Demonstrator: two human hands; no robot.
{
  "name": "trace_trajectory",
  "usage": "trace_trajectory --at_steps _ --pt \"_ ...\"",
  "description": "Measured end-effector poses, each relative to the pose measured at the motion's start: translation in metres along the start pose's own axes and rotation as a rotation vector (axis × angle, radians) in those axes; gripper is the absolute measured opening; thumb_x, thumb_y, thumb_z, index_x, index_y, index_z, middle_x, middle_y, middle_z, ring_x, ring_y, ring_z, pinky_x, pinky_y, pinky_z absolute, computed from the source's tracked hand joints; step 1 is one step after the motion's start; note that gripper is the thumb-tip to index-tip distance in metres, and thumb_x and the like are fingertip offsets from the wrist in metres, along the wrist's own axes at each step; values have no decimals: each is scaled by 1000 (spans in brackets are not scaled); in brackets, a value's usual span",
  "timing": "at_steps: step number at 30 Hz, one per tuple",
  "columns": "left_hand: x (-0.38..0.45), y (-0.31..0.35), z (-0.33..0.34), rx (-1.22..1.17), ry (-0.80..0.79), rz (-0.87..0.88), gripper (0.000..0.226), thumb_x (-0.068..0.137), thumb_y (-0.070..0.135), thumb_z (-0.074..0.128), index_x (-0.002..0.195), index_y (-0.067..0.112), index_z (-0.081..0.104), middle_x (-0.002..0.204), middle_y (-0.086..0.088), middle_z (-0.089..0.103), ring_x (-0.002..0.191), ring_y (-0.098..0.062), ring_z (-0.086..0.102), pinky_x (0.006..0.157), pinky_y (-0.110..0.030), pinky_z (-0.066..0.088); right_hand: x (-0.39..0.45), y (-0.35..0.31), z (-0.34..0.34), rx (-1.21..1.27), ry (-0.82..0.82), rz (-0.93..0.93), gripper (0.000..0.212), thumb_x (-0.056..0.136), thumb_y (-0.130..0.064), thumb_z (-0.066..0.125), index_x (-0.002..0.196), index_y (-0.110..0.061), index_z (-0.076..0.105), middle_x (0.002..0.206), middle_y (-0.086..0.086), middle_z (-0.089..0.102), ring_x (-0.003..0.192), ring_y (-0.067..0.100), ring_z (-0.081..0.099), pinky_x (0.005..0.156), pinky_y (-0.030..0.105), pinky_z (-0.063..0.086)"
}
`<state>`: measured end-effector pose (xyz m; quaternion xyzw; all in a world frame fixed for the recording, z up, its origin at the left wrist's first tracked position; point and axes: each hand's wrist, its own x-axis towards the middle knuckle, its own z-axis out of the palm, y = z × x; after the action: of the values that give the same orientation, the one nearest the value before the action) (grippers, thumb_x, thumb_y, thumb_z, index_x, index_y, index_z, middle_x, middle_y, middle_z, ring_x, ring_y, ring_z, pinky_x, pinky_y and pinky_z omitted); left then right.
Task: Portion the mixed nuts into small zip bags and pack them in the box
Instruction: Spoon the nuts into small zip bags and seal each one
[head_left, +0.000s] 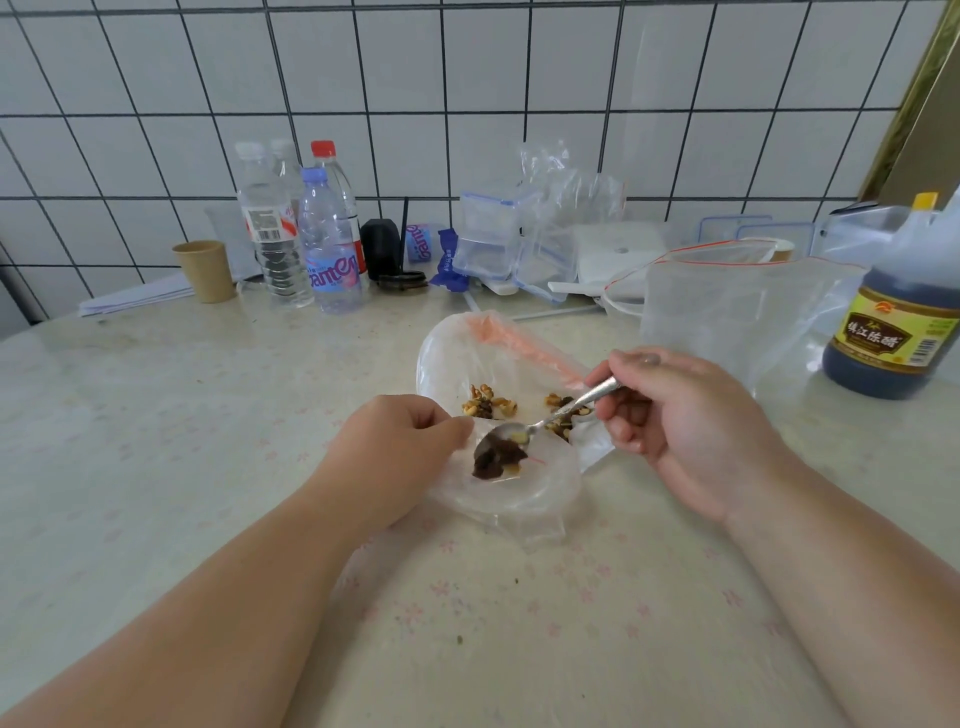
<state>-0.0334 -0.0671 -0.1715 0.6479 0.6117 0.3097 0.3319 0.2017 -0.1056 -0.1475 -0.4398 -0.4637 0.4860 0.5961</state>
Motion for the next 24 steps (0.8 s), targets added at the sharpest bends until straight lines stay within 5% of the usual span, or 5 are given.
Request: trace_trajectory --at_steps 5,10,14,19,24 --pt "0 -1 0 62 29 38 32 92 44 65 77 17 73 44 14 51 33 -5 40 34 -16 35 -10 -1 -1 -388 -219 -217 19 87 -29 61 78 -23 76 67 5 68 56 12 55 53 18 44" --pt "-1 -2 1 61 21 18 32 92 42 65 78 14 72 42 14 50 29 -5 38 32 -15 31 -3 -2 -7 -137 38 -259 21 89 -24 58 81 -20 76 67 2 67 56 12 53 54 18 43" --pt "-1 -1 2 77 8 10 32 92 41 64 81 12 71 39 15 48 25 -4 38 28 -13 28 3 8 -8 -363 213 -257 24 97 -21 57 85 -28 77 73 -2 72 63 9 60 61 22 48" --pt "0 -2 1 88 -2 13 34 92 44 65 77 14 69 40 15 49 27 -4 40 28 -13 29 11 20 -5 -606 204 -236 19 97 -31 57 93 -36 75 77 -11 72 61 0 60 67 26 46" --pt "0 -2 2 102 -5 21 33 91 45 64 74 17 71 40 16 50 28 -3 43 28 -13 29 15 24 -5 -535 172 -151 24 98 -24 57 90 -30 78 78 -9 74 66 5 63 66 28 48"
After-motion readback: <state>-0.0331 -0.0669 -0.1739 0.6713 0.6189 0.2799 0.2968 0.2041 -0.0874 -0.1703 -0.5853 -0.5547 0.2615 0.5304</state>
